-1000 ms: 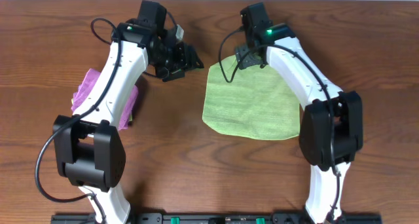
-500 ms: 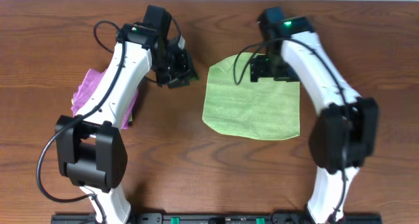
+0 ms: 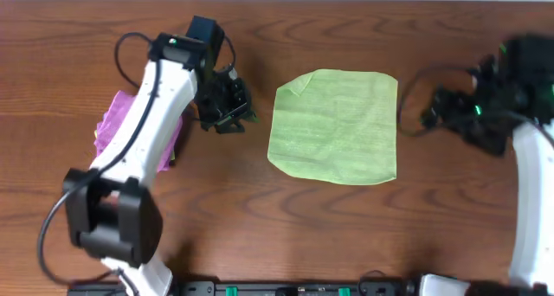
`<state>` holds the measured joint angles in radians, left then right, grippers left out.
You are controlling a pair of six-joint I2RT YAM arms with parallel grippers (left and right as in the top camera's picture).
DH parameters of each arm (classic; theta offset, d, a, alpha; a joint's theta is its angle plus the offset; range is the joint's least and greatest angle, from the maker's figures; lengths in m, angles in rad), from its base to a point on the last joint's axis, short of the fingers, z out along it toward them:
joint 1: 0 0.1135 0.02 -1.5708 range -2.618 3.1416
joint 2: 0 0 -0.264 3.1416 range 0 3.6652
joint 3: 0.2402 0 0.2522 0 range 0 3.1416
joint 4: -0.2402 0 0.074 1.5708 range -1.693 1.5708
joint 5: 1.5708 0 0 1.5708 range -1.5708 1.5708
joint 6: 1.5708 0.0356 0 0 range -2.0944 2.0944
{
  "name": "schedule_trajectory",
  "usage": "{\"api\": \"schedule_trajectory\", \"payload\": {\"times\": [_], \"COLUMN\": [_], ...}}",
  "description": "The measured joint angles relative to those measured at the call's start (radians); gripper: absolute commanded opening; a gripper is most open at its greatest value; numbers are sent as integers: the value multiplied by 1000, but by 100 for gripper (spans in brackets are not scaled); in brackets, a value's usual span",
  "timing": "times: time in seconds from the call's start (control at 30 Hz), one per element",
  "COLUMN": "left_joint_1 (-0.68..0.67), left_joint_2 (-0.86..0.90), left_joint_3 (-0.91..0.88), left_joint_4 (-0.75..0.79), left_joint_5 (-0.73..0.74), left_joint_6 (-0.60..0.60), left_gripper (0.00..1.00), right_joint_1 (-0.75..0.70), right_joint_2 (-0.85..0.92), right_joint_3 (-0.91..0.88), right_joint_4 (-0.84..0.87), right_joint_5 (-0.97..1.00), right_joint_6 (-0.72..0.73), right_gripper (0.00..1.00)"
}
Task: Fold the cloth
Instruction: 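Move both grippers down to the green cloth's left and right bottom corners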
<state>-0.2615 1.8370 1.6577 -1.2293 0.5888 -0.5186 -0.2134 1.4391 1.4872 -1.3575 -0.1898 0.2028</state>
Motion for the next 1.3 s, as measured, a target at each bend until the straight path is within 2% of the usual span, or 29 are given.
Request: {"api": "schedule_trajectory", "payload": {"times": [0.13,0.23,0.33,0.5,0.6,0.67,0.7,0.97,1.3], "left_joint_1": [-1,-1,-2,-2,-3,-8,-13,-68,-97], "left_joint_2": [-153,-281,-378,-478,-507,-509,-509,-450,-289], "left_joint_3": [-63,-168,-309,-535,-653,-713,-741,-864,-875], "left_joint_4": [6,78,204,417,554,636,675,895,1013], "left_joint_5": [-30,-46,-41,0,33,43,47,62,63], "left_joint_6": [-37,-88,-146,-239,-298,-336,-353,-474,-511], "left_gripper": [43,46,48,59,70,81,98,95,95], "right_joint_1": [-96,-118,-119,-119,-119,-119,-120,-121,-122], "right_joint_2": [-137,-218,-258,-257,-257,-256,-256,-236,-157], "right_joint_3": [-254,-387,-501,-616,-660,-680,-689,-772,-853], "right_joint_4": [81,147,204,324,401,442,460,614,784], "right_joint_5": [-76,-131,-185,-267,-311,-325,-332,-369,-405], "right_joint_6": [-33,-43,-46,-36,-19,-1,6,92,218], "right_gripper": [99,99,99,99,99,99,98,97,94]}}
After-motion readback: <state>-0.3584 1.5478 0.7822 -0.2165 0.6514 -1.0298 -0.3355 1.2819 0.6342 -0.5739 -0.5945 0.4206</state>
